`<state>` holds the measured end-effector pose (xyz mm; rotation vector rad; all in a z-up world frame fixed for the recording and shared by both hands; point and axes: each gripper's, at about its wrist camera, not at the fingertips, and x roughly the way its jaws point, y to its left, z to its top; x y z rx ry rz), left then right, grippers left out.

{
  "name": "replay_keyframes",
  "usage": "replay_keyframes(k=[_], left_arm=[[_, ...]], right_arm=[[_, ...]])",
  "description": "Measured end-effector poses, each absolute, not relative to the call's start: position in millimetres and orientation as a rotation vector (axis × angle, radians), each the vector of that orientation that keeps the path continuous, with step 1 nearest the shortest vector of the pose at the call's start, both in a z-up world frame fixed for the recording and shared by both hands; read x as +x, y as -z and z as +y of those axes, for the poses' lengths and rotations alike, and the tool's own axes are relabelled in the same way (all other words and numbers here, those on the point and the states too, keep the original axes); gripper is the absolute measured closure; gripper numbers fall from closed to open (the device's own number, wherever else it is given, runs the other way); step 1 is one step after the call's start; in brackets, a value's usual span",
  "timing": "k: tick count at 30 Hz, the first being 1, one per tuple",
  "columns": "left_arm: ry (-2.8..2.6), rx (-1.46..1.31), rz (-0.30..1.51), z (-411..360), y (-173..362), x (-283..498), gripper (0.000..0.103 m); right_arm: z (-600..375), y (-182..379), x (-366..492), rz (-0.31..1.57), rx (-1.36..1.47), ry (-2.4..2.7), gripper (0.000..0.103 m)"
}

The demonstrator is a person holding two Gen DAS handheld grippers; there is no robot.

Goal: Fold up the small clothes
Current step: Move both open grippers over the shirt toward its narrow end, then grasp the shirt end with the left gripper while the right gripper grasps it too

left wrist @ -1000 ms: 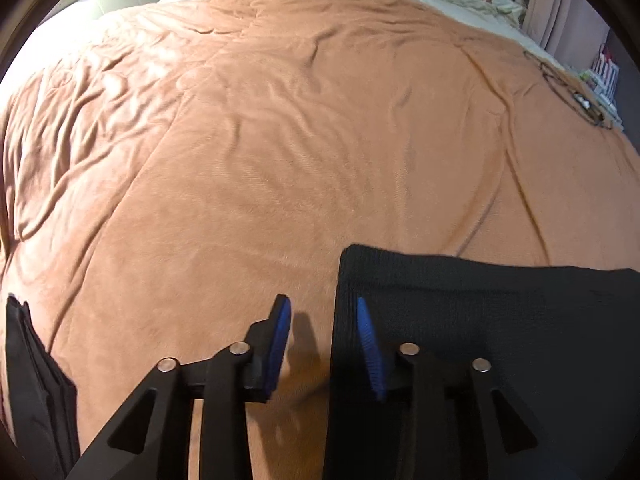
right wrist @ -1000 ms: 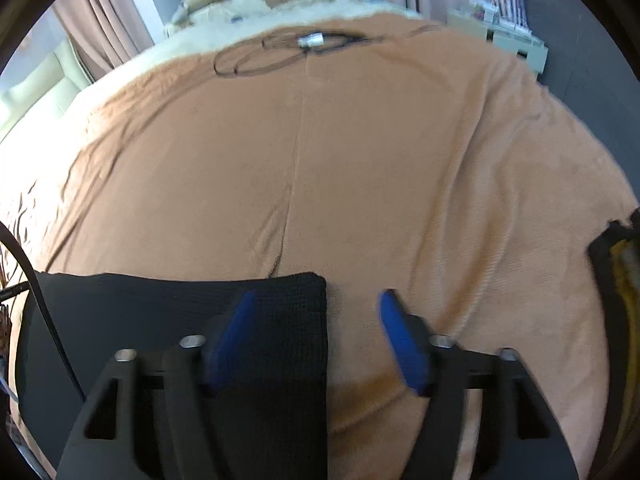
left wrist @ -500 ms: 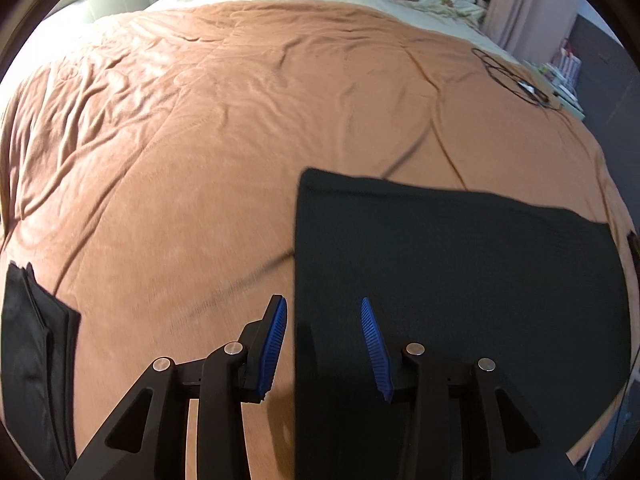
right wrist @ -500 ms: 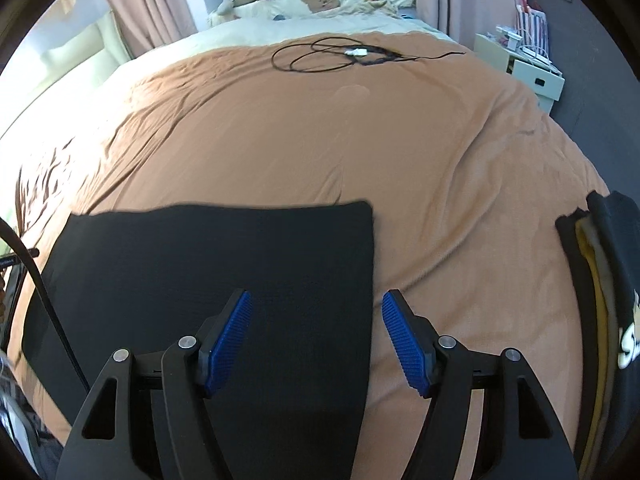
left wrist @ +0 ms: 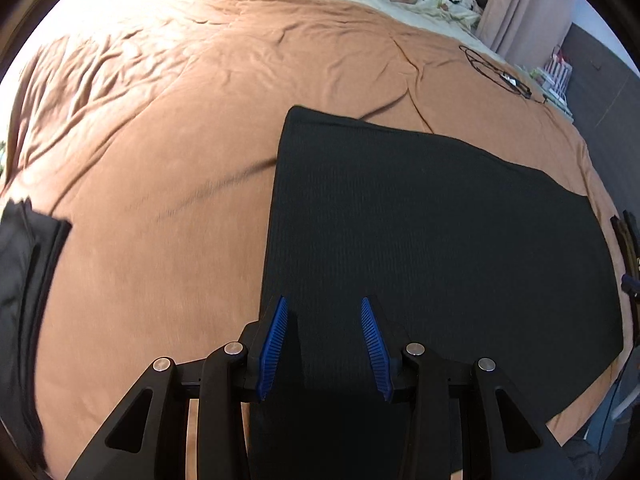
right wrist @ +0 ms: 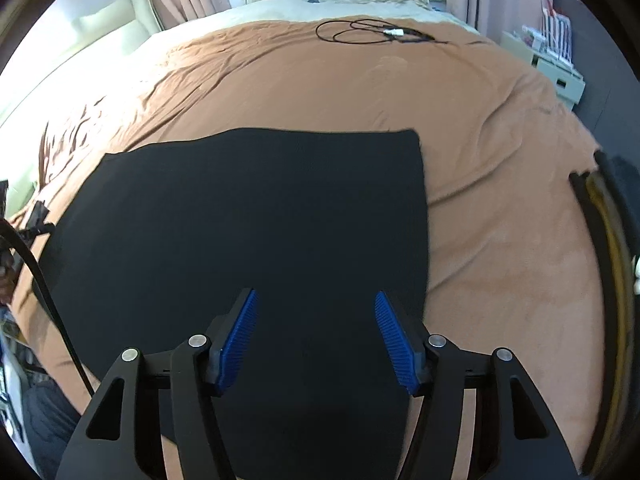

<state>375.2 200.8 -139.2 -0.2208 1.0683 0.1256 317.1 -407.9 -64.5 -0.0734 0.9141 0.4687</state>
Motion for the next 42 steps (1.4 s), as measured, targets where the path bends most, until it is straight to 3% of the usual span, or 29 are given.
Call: replay_keyframes(k=[11,29,42], left_arm=[[-0.180,-0.177,1.071,195.1,155.2,328.3,0.062],[-0.236,-0.176,1.071,211.8,162.3,260.7,0.060],[-0.167,-0.495,1.018,244.0,149.6,237.0,0.060]], right_arm=[[-410.1,86.8,276.3,0.961,-0.113,-0.482,0.056],[-441.5,98.2,209.8,0.963,-0.110,-0.420,0.057],[-501.3,101.0,195.2,0.970,0.306,-0.486,0.057]])
